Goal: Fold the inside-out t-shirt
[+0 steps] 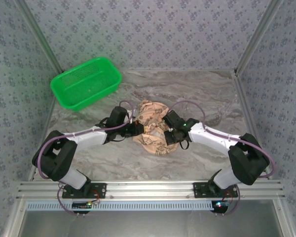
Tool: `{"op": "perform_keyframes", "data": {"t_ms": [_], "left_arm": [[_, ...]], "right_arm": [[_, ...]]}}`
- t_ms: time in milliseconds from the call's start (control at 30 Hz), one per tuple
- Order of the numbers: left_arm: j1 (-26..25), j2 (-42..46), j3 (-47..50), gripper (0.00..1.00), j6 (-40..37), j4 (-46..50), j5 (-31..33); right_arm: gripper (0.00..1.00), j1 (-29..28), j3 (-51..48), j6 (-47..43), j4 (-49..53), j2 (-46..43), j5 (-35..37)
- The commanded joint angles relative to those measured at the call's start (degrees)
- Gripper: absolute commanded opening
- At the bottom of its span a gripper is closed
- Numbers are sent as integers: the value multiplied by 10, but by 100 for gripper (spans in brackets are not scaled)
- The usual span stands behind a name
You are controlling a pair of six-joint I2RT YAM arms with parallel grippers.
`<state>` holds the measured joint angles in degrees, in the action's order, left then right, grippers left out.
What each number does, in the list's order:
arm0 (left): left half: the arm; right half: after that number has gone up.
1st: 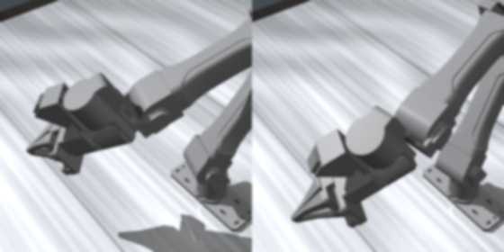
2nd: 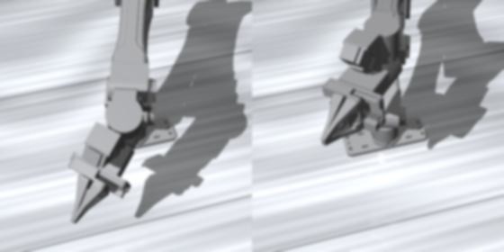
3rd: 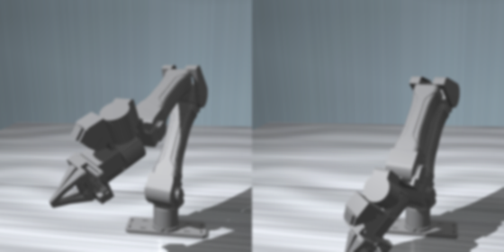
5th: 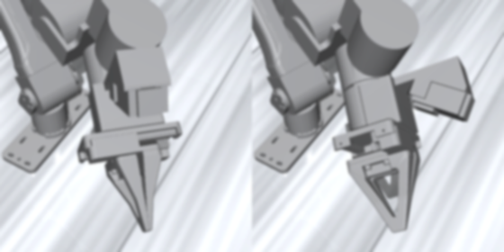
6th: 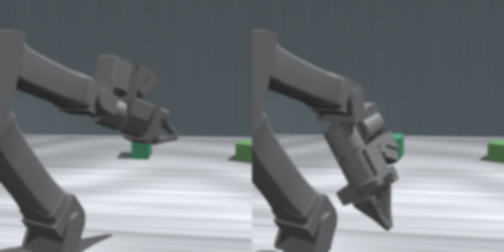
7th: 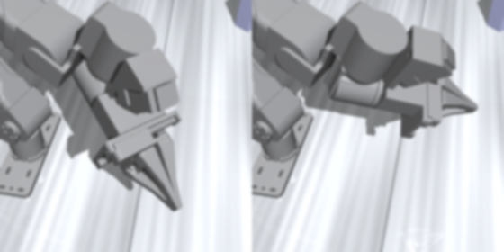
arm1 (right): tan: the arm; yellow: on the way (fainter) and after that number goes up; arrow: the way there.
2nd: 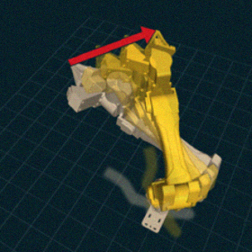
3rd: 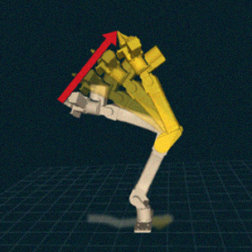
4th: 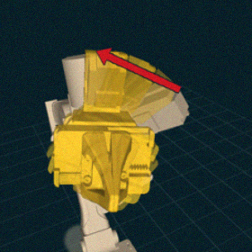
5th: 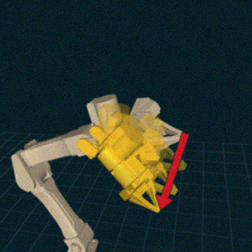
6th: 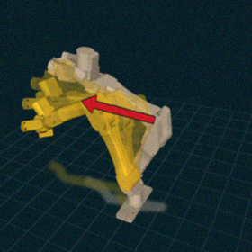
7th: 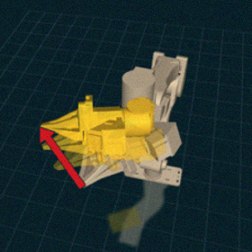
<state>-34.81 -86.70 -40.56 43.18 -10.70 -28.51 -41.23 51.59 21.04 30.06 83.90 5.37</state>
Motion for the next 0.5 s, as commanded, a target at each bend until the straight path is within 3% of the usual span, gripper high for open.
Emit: {"op": "perform_keyframes", "data": {"t_ms": [0, 133, 267, 367, 467], "left_arm": [[9, 3, -8, 0, -7, -29, -43], [30, 20, -68, 0, -29, 22, -45], [40, 32, -98, 7, -52, 57, -17], [41, 31, -75, 12, -79, 75, 28], [34, 10, -36, 32, -121, 77, 51]], "right_arm": [[0, -1, 55, 7, -8, -25, -10], [0, -1, 120, 10, -13, -62, -20], [0, 8, 163, -17, 0, -127, -19], [0, 9, 93, 3, 0, -189, -26], [0, 0, -48, 60, -48, -232, -77]]}}
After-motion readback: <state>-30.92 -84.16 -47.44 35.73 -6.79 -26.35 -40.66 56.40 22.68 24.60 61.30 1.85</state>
